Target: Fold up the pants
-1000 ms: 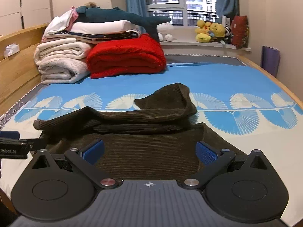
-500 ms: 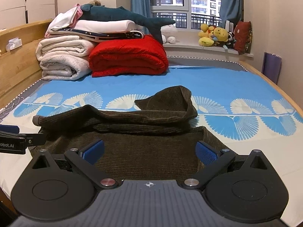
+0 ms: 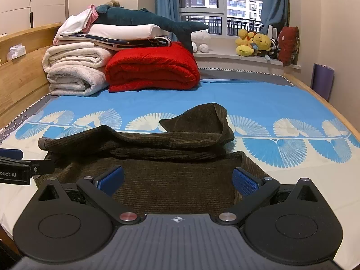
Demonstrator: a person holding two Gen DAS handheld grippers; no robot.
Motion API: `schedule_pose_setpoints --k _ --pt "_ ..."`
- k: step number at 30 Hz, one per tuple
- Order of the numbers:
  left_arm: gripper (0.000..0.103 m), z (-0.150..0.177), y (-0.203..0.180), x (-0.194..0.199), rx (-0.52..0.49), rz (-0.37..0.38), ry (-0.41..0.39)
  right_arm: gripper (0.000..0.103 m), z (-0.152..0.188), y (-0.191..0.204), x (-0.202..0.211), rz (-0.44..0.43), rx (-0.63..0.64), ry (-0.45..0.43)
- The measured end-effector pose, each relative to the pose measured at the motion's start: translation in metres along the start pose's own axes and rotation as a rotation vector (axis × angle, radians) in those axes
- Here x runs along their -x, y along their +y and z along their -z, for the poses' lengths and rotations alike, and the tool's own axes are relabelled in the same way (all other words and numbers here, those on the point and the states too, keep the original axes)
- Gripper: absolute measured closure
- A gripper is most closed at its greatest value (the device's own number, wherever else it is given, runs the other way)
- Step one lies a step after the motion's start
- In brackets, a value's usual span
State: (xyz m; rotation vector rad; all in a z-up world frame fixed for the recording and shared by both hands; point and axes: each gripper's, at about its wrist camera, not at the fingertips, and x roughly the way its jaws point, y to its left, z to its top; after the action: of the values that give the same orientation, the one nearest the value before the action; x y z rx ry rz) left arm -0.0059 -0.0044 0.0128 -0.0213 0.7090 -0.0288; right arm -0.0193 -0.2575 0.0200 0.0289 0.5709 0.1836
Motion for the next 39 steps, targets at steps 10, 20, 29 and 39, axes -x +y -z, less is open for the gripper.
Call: schedule_pose_setpoints --k 10,20,29,39 --pt "0.000 -0.0001 -0.0008 -0.0003 -0.002 0.002 0.001 0.001 0.0003 0.0001 0.0009 -0.009 -0.002 -0.008" --pt "0.000 0.0002 -0.0023 -0.0005 -0.006 0.005 0.001 0.001 0.0000 0.0017 0.0001 -0.011 0.008 -0.007" --pt "0.000 0.0010 -0.0040 -0.0008 -0.011 0.010 0.002 0.001 0.0010 0.0039 -0.0004 -0.007 0.016 -0.004" --pt "0.007 0.0017 -0.0040 -0.0013 -0.026 0.013 0.001 0.015 0.0023 0.0032 -0.0015 -0.002 0.030 -0.011"
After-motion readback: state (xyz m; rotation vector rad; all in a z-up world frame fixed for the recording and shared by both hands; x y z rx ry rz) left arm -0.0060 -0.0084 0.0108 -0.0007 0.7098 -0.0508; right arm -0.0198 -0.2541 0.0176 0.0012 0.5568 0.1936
